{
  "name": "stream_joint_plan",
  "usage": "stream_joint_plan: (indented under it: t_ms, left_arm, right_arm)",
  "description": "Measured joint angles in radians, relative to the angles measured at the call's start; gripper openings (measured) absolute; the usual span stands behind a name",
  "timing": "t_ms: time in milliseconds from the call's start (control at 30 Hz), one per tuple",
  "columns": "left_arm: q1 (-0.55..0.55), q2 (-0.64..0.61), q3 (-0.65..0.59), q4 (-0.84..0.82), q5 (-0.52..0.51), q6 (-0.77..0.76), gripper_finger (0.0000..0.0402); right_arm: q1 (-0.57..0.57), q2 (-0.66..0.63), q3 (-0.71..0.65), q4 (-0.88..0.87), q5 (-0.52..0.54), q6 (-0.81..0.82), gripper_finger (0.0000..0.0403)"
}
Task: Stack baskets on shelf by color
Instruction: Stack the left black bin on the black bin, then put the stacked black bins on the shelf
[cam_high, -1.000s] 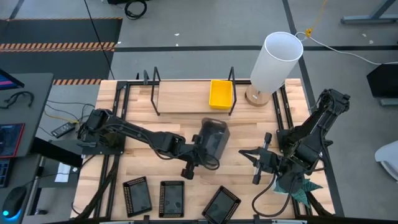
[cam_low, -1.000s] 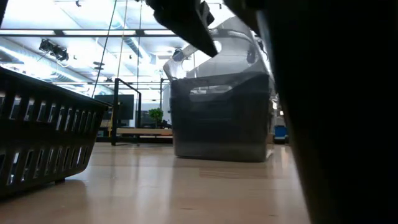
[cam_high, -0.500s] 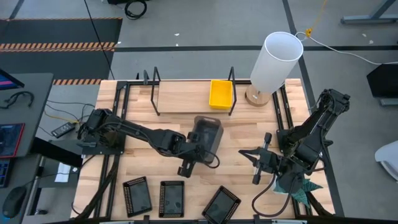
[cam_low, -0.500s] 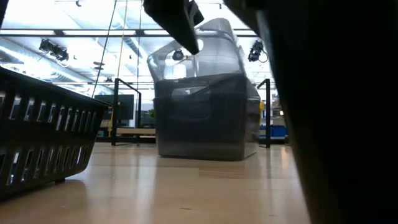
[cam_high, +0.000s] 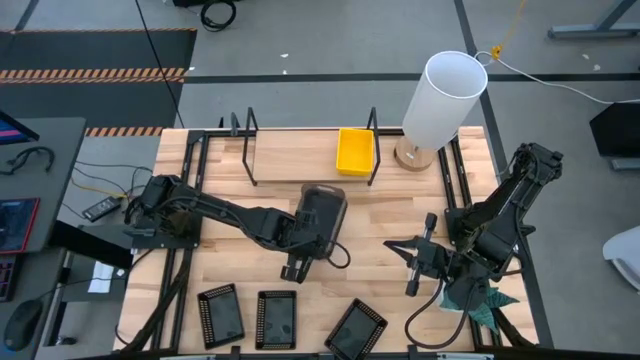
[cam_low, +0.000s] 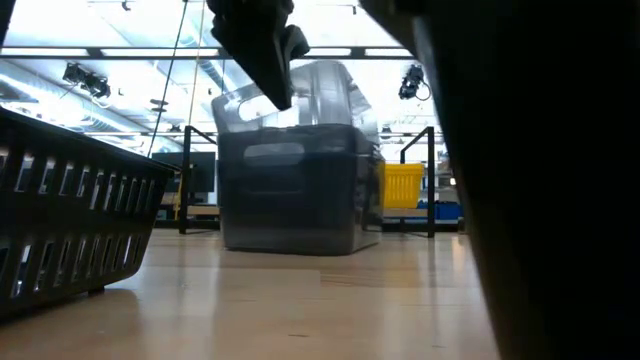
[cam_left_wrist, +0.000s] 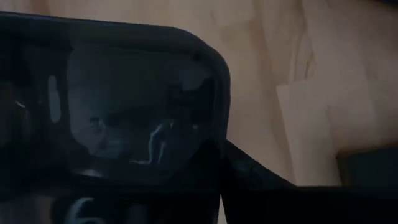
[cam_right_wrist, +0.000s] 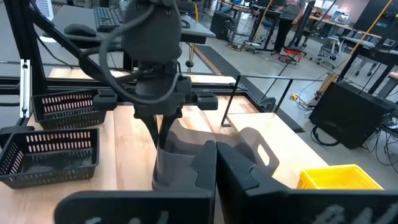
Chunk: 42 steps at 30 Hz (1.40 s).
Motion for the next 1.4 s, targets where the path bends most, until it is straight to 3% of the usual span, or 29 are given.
stream_joint_plan:
  t_ms: [433, 700, 1000, 1400]
  left_arm:
    - [0.0, -0.004, 0.0, 0.012, 0.018, 0.019, 0.0202]
    - [-0.014, 0.021, -0.002, 0.025, 0.026, 0.117, 0.0237]
    - [-0.01, 0.152, -0.002, 0.026, 0.011, 0.13, 0.02]
    - [-0.01, 0.186, -0.001, 0.032, -0.01, 0.094, 0.0036]
  right_arm:
    - [-0.007, 0.0, 0.0, 0.003, 0.001, 0.0, 0.0009]
    - [-0.021, 0.0, 0.0, 0.003, -0.003, 0.0, 0.0009]
    - [-0.021, 0.002, -0.006, 0.015, -0.022, -0.005, 0.0009]
    - [-0.024, 0.002, -0.006, 0.018, -0.023, -0.006, 0.0009]
